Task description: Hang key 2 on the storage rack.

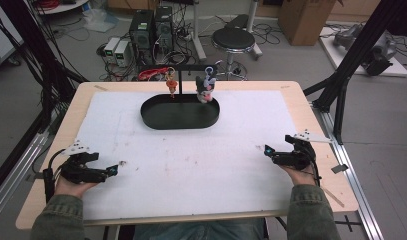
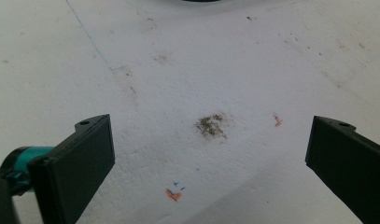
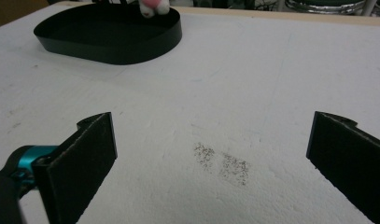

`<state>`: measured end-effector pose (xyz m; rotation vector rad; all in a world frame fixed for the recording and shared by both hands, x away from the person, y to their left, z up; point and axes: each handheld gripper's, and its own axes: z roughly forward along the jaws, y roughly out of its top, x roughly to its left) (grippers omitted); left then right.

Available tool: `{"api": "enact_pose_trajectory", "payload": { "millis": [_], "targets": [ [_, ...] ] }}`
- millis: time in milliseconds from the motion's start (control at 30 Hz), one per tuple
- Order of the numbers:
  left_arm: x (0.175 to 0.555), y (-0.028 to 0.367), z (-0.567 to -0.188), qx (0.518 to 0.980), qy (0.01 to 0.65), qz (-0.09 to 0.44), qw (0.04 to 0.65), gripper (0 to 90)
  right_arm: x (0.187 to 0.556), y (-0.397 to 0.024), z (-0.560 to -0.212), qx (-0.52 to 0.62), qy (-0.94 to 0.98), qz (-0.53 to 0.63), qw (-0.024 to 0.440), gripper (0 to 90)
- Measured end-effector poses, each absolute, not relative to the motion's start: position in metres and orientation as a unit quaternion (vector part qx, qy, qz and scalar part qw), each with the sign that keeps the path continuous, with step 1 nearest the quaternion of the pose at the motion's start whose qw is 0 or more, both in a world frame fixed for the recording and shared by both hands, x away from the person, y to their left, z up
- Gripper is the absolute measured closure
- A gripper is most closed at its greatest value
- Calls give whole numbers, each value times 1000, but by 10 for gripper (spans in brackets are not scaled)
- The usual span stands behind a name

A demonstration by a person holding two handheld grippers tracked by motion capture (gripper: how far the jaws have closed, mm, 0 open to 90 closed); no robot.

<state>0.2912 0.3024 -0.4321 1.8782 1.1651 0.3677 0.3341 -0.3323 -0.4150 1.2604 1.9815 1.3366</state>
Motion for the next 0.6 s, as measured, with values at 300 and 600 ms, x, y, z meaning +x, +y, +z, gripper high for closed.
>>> {"api": "enact_pose_trajectory", "payload": {
  "millis": [300,600],
  "targets": [
    [291,303,-433,756,467,147,434,17,326,-333,-415,444,719,481,231,7],
    [290,304,-432,756,468,149,433,17,322,-335,-415,446,714,486,235,7]
  ]
}}
